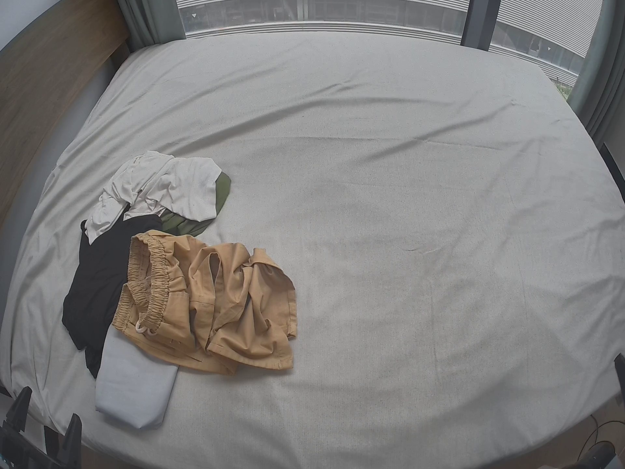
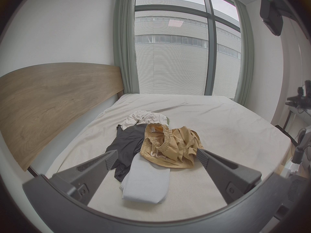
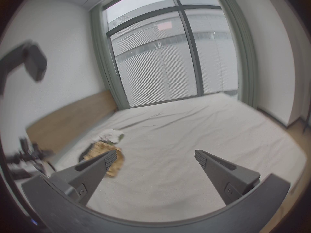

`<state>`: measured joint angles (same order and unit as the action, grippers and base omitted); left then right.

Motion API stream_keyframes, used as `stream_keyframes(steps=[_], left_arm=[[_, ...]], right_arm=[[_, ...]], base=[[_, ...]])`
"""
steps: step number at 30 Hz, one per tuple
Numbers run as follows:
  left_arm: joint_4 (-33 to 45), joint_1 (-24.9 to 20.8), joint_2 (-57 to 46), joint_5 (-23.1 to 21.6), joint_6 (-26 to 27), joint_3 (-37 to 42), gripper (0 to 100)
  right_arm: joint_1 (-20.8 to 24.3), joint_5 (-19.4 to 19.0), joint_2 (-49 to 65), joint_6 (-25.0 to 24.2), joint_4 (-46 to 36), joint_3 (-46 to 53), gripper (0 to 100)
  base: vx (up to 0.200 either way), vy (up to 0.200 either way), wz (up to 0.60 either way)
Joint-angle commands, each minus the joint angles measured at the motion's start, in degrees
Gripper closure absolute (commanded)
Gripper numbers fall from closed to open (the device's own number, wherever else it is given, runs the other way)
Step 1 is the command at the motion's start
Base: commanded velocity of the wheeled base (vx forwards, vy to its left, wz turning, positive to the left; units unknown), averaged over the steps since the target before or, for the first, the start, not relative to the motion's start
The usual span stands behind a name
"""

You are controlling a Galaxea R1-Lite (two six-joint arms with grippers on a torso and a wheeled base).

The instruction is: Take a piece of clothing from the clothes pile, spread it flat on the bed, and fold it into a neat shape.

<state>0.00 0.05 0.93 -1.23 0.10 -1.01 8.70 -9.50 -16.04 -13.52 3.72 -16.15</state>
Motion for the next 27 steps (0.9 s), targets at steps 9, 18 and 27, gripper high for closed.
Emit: stream_keyframes(steps=[9, 18, 27], left_arm=[[0.00, 0.04, -0.93, 0.00, -0.01, 1.01, 0], [0.00, 0.04, -0.93, 0.00, -0.10, 1.01, 0], [0.00, 0.04, -0.93, 0.00, -0.10, 1.01, 0]], right_arm=[[6.24, -8.96, -22.28, -4.85, 0.24, -10.48, 0], [8.96, -9.40, -30.10, -4.50, 5.95, -11.53, 0], [13.88, -9.49, -43.55, -4.76, 12.45, -12.76, 0]], base=[[0.000, 0.000, 0.00], [0.000, 0.000, 0.00], [0.000, 0.000, 0.00]])
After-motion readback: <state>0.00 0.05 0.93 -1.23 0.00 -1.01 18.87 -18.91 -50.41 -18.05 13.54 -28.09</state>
